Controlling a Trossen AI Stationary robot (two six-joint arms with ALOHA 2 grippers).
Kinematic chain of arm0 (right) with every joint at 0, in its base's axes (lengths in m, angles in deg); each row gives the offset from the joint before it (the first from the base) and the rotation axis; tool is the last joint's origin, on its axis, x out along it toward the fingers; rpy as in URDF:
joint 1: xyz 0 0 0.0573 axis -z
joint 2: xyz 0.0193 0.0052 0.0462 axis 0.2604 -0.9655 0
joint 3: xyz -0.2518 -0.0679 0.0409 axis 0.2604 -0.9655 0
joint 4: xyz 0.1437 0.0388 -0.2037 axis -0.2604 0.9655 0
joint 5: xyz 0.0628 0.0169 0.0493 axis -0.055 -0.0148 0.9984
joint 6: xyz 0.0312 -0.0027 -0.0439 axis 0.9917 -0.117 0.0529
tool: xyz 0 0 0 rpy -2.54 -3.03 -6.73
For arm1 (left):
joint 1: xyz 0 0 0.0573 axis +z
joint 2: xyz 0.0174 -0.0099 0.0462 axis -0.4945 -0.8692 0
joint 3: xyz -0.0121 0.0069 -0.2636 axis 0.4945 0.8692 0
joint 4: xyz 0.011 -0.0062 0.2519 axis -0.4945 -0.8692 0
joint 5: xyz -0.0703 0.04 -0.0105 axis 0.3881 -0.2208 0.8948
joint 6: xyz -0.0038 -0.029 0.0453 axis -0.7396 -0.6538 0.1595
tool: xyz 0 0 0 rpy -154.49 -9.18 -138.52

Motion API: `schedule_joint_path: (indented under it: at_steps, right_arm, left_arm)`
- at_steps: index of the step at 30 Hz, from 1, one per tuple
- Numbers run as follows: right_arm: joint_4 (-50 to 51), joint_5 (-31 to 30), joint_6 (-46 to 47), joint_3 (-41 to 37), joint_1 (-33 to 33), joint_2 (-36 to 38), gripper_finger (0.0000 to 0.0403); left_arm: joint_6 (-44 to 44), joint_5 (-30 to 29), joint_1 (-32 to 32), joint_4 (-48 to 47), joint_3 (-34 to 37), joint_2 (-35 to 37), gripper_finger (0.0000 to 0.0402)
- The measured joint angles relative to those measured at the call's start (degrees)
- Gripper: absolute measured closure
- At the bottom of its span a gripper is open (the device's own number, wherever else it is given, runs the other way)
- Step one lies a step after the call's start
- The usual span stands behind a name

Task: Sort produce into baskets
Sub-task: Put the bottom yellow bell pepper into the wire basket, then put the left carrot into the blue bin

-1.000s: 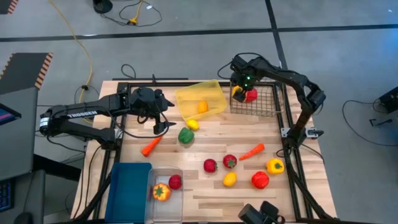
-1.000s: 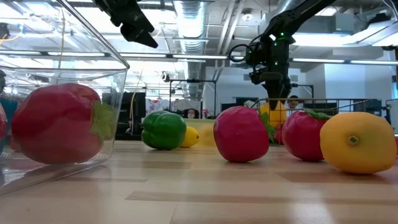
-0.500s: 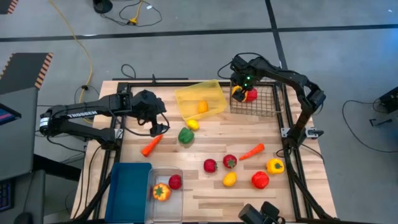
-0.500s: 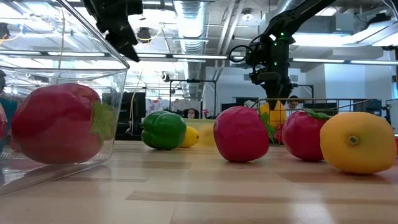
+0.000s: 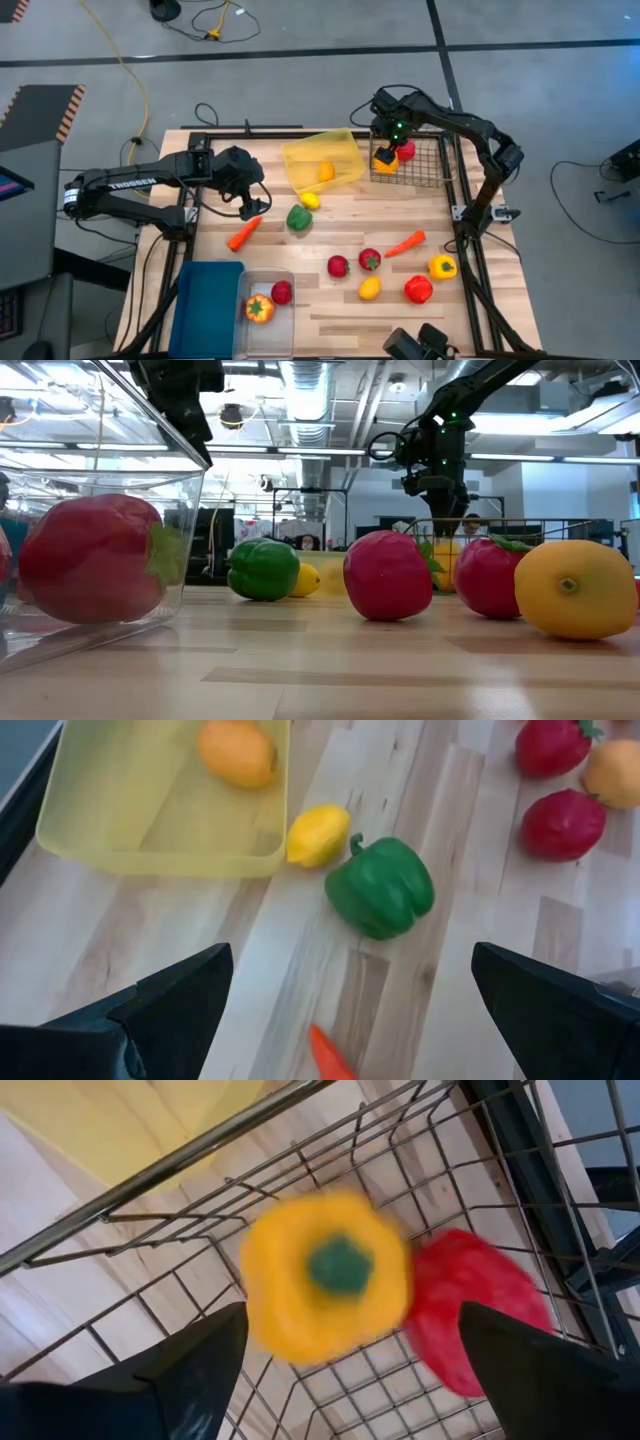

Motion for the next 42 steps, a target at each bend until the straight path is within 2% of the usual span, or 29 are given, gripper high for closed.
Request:
schedule_joint_path:
  at_steps: [6,11,17,25,36,42]
  right_arm:
    - [0.0,0.0,-0.1,0.0,0.0,0.0,0.0008]
    - [-0.1,0.0,-0.2,0.0,0.0,0.0,0.0010]
    - [-0.1,0.0,-0.2,0.0,0.0,0.0,0.0010]
    - [-0.1,0.0,-0.2,0.0,0.0,0.0,0.0010]
    - [-0.1,0.0,-0.1,0.0,0.0,0.0,0.0010]
    - [-0.1,0.0,-0.1,0.0,0.0,0.0,0.0010]
  left_arm:
    - [-1.2,0.0,0.0,-1.3,0.0,0.0,0.0003]
    - [-6.1,-0.2,-0.2,-5.5,0.1,0.0,0.0003]
    - [-12.1,-2.0,-1.6,-6.5,6.0,0.0,0.0003]
    - [-19.3,-1.9,-2.9,-4.1,15.8,0.0,0.0008]
    - [-25.1,0.2,-5.6,3.7,25.5,0.0,0.0066]
    - [-29.0,0.8,-8.1,11.2,29.5,0.0,0.0083]
